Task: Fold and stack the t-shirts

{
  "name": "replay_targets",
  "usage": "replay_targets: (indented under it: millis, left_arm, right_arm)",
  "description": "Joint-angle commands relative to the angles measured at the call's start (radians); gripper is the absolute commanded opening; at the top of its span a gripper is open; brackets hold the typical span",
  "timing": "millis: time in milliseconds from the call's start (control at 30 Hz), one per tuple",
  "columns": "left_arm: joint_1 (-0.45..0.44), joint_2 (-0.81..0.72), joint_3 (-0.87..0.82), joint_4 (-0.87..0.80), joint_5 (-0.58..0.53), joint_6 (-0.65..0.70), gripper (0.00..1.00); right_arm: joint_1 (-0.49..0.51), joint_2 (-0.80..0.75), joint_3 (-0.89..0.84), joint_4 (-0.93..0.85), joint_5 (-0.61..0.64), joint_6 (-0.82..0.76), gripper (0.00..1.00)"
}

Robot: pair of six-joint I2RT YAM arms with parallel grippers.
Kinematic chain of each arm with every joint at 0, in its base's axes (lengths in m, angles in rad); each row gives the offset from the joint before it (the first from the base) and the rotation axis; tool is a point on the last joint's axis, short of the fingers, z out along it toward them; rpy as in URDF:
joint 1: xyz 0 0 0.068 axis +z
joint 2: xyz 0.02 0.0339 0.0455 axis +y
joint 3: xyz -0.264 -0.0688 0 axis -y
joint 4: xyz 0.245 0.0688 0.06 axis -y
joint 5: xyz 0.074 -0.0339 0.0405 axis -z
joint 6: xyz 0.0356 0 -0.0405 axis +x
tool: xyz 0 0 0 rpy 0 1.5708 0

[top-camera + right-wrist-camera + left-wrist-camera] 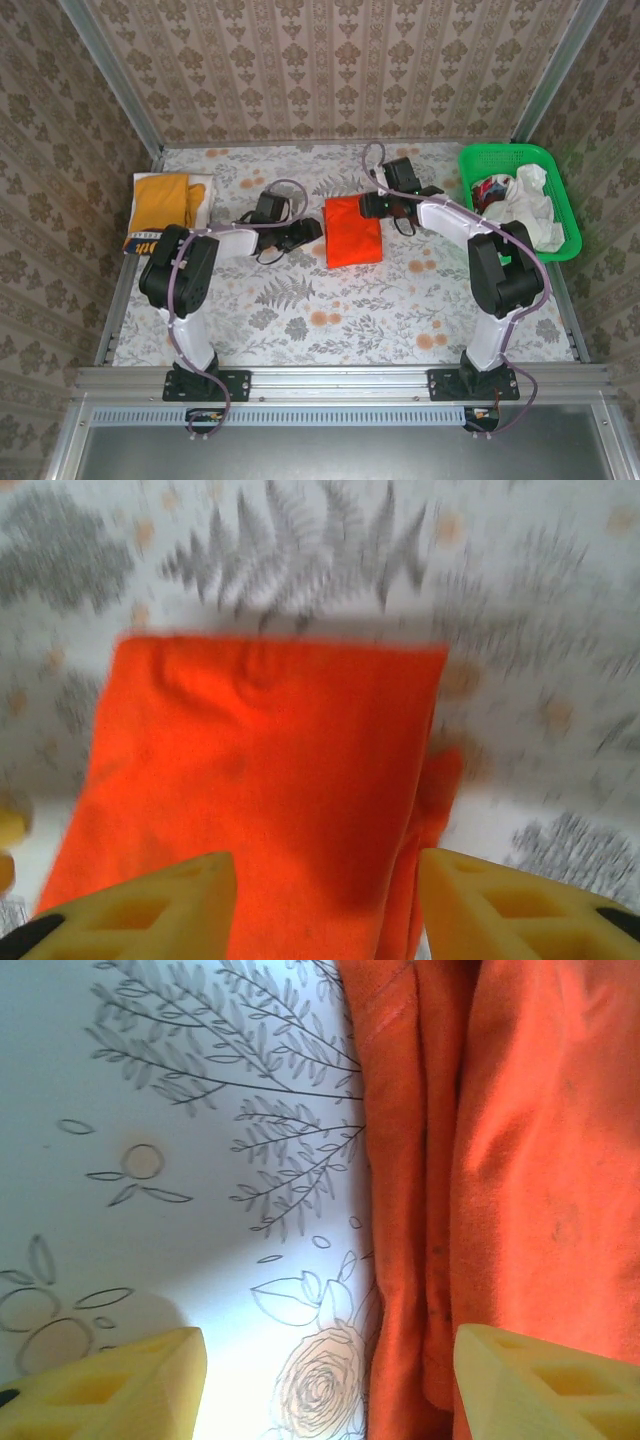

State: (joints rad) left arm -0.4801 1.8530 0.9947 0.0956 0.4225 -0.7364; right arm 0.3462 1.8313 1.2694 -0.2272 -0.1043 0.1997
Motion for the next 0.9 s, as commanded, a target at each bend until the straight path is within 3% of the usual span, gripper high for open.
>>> replay_targets:
  millis: [0,67,167,333,500,667,800,867]
  left_arm:
    - [-0.043,0.023,0.090,-0.044,-0.059,0.019,0.59]
    - [-0.057,0.055,0.158,-0.083,-0.053,0.030,0.41]
    - [-0.074,0.093,0.244,-0.144,-0.075,0.040,0.27]
    - [-0.099,0.152,0.312,-0.215,-0.099,0.059,0.18]
    - [-0.104,0.210,0.258,-0.215,-0.128,0.038,0.14]
    - [-0.115,0.191,0.235,-0.191,-0.128,0.046,0.21]
    - [-0.115,0.143,0.233,-0.166,-0.140,0.060,0.47]
    - [-0.119,0.107,0.232,-0.169,-0.190,0.079,0.58]
  right_arm:
    - [0.037,-0.060,-0.052,-0.051,-0.039,0.102,0.41]
    - [0.053,-0.071,-0.094,-0.055,-0.029,0.117,0.35]
    - [0.072,-0.075,-0.157,-0.040,-0.028,0.127,0.30]
    - [0.088,-0.029,-0.220,0.001,-0.020,0.133,0.29]
    - [0.089,-0.039,-0.243,0.043,-0.005,0.155,0.31]
    - [0.088,-0.150,-0.289,0.101,0.047,0.149,0.49]
    - [0.069,-0.221,-0.307,0.143,0.086,0.176,0.69]
    - [0.040,-0.223,-0.301,0.153,0.062,0.209,0.84]
